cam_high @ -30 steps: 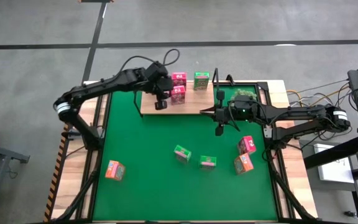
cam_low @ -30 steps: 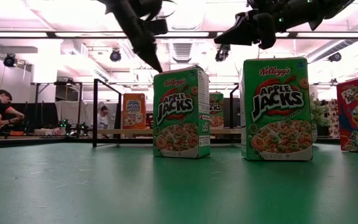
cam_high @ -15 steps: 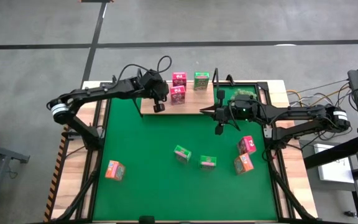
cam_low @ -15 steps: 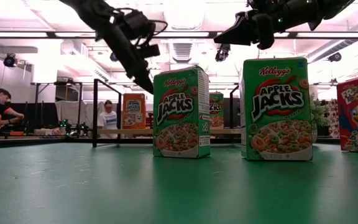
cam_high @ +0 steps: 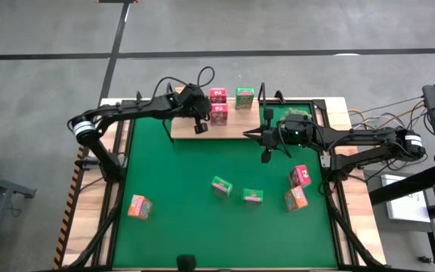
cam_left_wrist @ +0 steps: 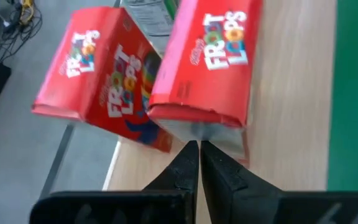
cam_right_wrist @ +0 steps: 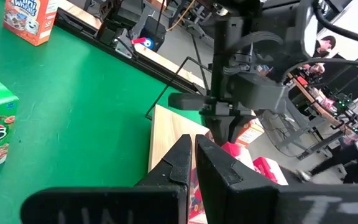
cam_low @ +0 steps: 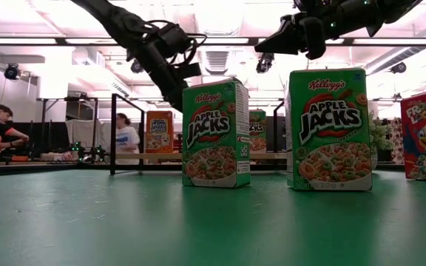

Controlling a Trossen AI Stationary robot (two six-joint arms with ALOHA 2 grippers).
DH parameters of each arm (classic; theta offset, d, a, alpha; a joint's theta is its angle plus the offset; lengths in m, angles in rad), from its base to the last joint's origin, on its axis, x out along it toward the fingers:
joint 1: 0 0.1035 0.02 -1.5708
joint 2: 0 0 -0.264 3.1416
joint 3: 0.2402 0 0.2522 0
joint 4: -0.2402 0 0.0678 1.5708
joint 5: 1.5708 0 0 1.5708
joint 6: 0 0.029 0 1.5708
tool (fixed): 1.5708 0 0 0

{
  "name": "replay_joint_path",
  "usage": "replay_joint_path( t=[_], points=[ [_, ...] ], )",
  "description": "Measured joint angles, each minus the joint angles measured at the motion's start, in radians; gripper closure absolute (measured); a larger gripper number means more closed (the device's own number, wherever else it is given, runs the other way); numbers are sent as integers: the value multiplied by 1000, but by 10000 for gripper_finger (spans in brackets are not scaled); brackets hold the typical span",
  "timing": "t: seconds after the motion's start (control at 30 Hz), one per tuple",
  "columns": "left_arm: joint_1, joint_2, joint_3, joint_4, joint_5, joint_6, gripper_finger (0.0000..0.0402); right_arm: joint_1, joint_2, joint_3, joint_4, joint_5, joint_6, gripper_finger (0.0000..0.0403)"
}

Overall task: Stack cereal on shelf
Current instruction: Put the bottom red cereal box on the shelf aligned with the other red cereal box

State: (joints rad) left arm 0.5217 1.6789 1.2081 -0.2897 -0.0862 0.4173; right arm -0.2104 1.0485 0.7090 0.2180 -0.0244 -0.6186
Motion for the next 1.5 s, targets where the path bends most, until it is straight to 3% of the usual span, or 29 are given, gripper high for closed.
replay_joint_path(
  t=[0.37, 0.67, 0.77, 0.9, 1.23, 1.5],
  points=[
    [-6, 22, 106, -217, -46, -73, 402, 0, 0, 0, -3, 0, -2, 390],
    [-49, -17, 104, -225, -25, -93, 402, -13, 1, 0, -4, -1, 16, 390],
    [-75, -25, 104, -222, 38, -94, 401, -40, 1, 0, -7, -1, 47, 390],
    [-119, -25, 102, -195, 146, -91, 401, -80, 1, 0, -7, -2, 88, 390],
    [-172, 37, 95, 95, 150, -92, 401, -106, 2, 0, -11, -10, 103, 390],
    [-172, 132, 102, 188, -23, -108, 401, -106, 2, 0, -11, -10, 97, 390]
  ],
)
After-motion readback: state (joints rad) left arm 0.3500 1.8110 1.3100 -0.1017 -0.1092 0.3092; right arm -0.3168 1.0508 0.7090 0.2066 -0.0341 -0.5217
